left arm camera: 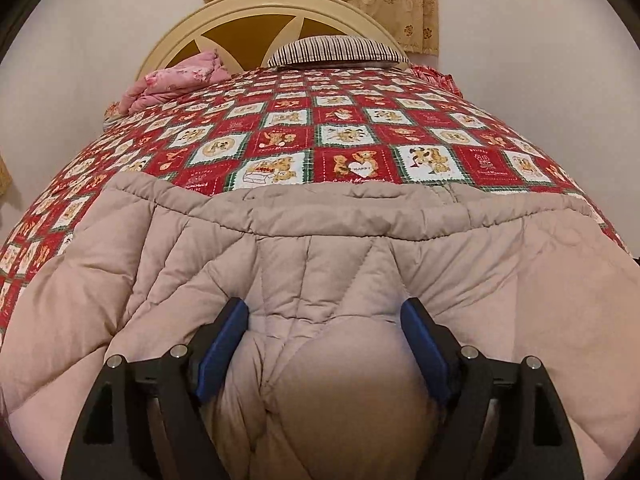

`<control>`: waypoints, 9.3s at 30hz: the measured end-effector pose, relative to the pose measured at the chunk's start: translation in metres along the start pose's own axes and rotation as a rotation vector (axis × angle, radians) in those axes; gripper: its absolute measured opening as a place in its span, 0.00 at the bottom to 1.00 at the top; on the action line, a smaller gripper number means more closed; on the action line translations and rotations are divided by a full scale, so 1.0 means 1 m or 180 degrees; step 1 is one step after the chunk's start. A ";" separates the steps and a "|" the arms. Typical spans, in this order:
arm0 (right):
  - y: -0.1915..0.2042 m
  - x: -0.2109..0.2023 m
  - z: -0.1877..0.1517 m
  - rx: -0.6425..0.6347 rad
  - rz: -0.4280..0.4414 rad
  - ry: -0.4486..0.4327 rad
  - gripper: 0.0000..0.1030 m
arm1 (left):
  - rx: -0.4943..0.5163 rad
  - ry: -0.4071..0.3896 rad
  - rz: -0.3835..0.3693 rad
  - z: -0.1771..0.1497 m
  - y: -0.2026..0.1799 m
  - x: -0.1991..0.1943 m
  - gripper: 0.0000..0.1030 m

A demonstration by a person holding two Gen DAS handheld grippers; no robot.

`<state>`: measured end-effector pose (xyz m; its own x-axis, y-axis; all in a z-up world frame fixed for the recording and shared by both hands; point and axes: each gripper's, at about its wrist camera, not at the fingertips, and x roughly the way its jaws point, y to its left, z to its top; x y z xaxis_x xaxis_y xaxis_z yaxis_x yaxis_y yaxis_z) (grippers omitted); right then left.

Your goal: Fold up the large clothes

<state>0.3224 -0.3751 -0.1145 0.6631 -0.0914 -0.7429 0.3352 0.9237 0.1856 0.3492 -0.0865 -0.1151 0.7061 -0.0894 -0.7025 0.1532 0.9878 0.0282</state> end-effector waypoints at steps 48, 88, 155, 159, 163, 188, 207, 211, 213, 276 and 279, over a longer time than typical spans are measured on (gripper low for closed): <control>0.166 -0.050 -0.127 -0.0739 0.0938 -0.0156 0.14 | -0.2435 0.0022 -0.1493 -0.187 0.174 -0.148 0.86; 0.249 -0.135 -0.274 0.0059 0.3119 0.1672 0.15 | 0.0196 -0.1050 -0.2092 -0.089 0.130 -0.282 0.31; 0.058 -0.227 -0.212 -0.0937 0.2466 0.0338 0.39 | 0.2888 -0.0506 -0.2469 -0.209 -0.045 -0.242 0.68; 0.061 -0.232 -0.225 -0.1155 0.2353 0.0286 0.19 | 0.2994 -0.0554 -0.2334 -0.216 -0.039 -0.258 0.68; 0.058 -0.242 -0.236 -0.1387 0.1899 0.0020 0.17 | 0.2962 -0.0562 -0.2638 -0.211 -0.002 -0.296 0.69; 0.010 -0.168 -0.231 -0.0048 0.2283 0.0276 0.24 | 0.1145 -0.0566 -0.0500 -0.092 -0.013 -0.158 0.82; -0.050 -0.238 -0.200 0.0293 0.2248 -0.0077 1.00 | 0.1029 -0.0336 -0.0615 -0.090 -0.018 -0.116 0.90; -0.042 -0.203 -0.205 0.0162 0.2127 0.0318 1.00 | 0.1031 -0.0338 -0.0612 -0.090 -0.018 -0.117 0.90; -0.035 -0.187 -0.209 0.0153 0.2325 0.0449 1.00 | 0.1023 -0.0328 -0.0622 -0.090 -0.018 -0.117 0.90; 0.036 -0.174 -0.251 -0.0355 0.2105 0.0695 0.68 | -0.0439 0.0339 -0.1291 -0.131 0.105 -0.163 0.66; 0.032 -0.190 -0.261 -0.0502 0.2145 0.0781 0.66 | -0.0362 0.0396 -0.1294 -0.146 0.105 -0.187 0.66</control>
<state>0.0328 -0.2308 -0.1350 0.5162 0.5841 -0.6264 -0.2049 0.7943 0.5719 0.1319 0.0524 -0.0842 0.5144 -0.4646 -0.7208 0.3194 0.8839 -0.3417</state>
